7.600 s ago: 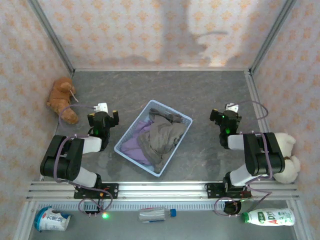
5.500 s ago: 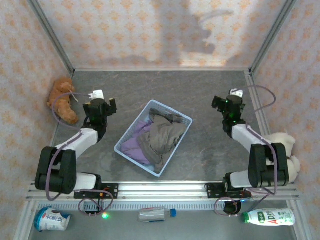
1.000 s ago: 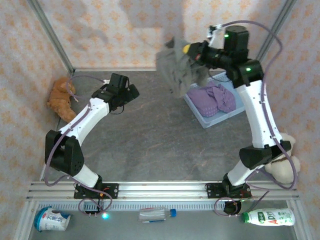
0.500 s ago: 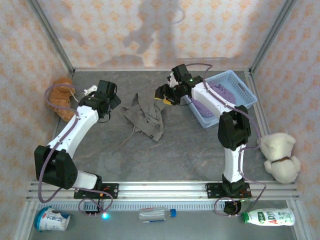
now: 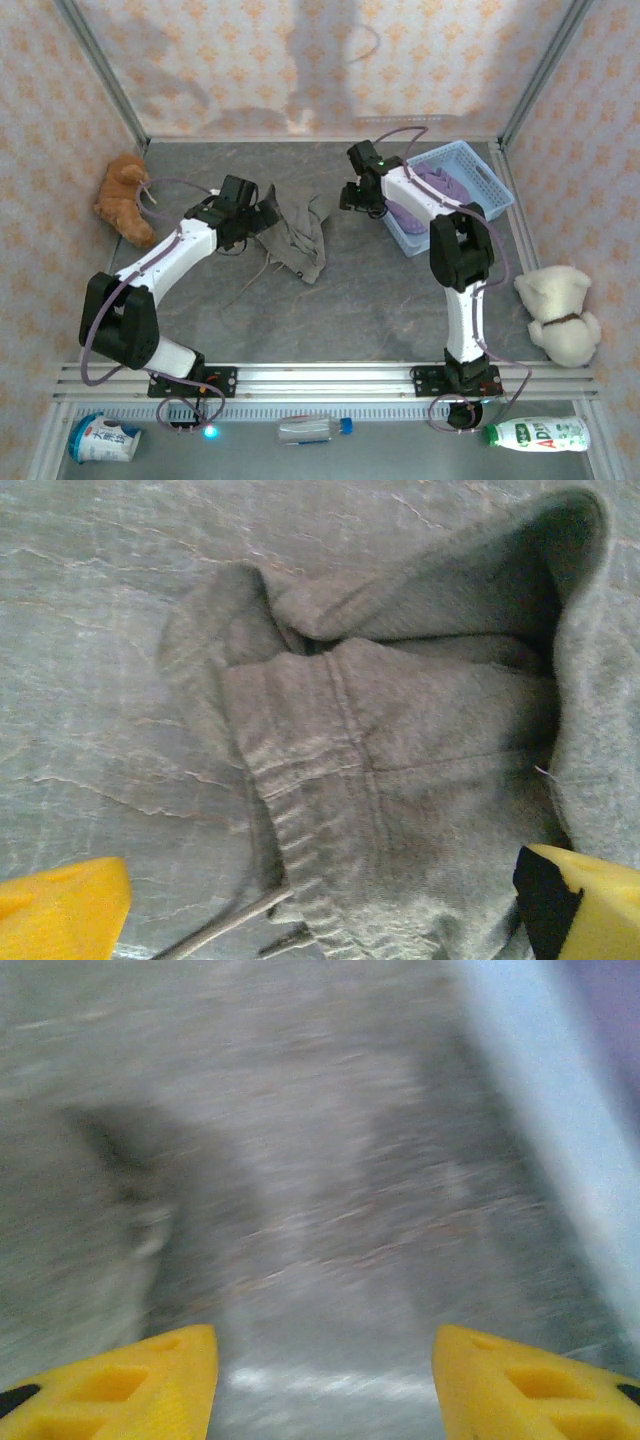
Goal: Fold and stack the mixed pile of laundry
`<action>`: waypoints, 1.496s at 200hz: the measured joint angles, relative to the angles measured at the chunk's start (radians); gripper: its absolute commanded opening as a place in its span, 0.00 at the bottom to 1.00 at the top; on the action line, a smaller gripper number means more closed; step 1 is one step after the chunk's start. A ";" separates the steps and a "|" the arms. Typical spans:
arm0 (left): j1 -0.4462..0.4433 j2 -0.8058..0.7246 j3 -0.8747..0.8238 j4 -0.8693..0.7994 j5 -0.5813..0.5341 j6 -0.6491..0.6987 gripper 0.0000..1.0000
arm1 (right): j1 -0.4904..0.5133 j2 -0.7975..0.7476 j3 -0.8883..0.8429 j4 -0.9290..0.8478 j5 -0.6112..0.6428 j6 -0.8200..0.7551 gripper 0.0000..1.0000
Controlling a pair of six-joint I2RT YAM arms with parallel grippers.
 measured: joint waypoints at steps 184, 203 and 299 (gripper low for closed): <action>0.060 0.220 -0.058 0.270 0.105 -0.156 0.77 | 0.128 -0.344 -0.476 0.194 -0.466 -0.126 0.68; 0.060 0.246 -0.058 0.291 0.112 -0.155 0.68 | 0.171 -0.302 -0.465 0.208 -0.484 -0.131 0.66; 0.060 0.281 -0.022 0.281 0.140 -0.103 0.00 | 0.192 -0.128 -0.328 0.233 -0.469 -0.085 0.00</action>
